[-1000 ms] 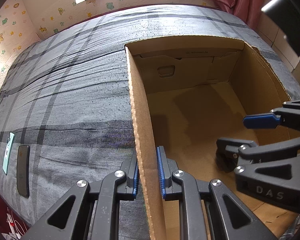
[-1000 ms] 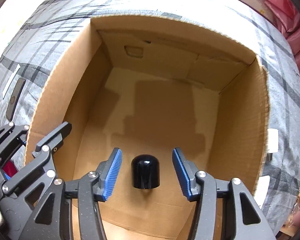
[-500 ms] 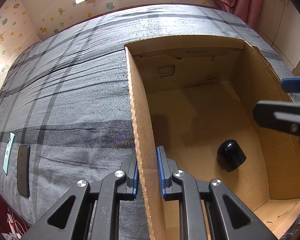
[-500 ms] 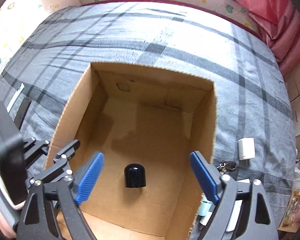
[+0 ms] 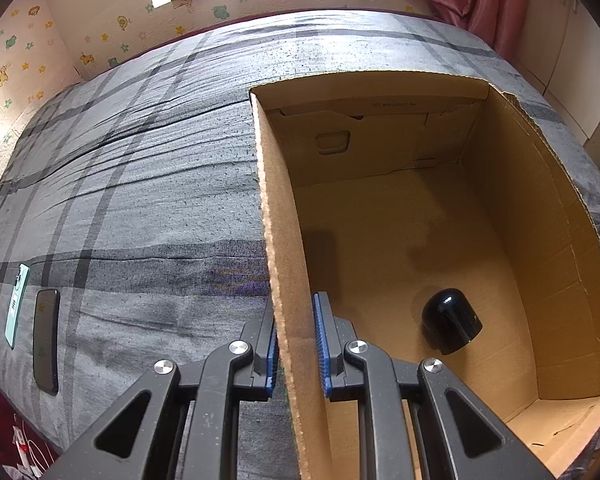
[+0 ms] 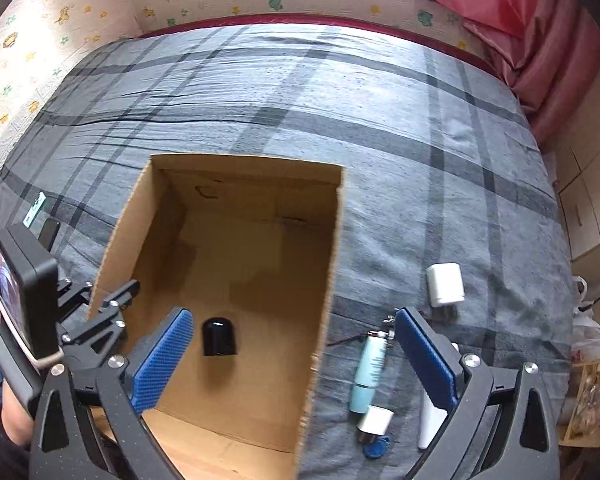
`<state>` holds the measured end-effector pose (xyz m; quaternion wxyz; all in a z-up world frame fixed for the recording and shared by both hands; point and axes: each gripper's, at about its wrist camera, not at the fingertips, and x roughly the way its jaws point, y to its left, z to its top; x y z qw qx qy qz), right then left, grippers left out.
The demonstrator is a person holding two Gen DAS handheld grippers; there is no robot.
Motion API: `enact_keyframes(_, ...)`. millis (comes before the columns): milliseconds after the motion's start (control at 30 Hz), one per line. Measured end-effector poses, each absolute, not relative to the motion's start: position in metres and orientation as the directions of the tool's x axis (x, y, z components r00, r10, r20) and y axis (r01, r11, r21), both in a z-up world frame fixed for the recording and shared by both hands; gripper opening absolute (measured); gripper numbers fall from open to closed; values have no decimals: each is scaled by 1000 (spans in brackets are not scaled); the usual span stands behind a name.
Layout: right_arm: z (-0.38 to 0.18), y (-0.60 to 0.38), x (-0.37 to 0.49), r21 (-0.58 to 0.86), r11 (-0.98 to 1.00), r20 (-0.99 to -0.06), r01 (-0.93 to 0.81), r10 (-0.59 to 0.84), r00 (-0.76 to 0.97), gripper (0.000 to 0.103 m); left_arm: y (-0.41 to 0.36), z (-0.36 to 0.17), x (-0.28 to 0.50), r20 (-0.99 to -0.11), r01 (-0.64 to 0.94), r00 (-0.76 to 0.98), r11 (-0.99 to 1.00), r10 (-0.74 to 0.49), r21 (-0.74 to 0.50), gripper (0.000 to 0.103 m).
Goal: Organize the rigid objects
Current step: 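Move the right gripper back to the white remote control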
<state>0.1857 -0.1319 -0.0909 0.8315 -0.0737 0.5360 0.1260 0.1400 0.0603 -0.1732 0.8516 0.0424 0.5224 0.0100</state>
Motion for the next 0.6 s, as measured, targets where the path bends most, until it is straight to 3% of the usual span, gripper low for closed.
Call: enact_keyframes(600, -129, -264, 190, -42, 994, -935, -97, -5, 356, 103, 61, -174, 140, -888, 27, 454, 996, 68, 89, 17)
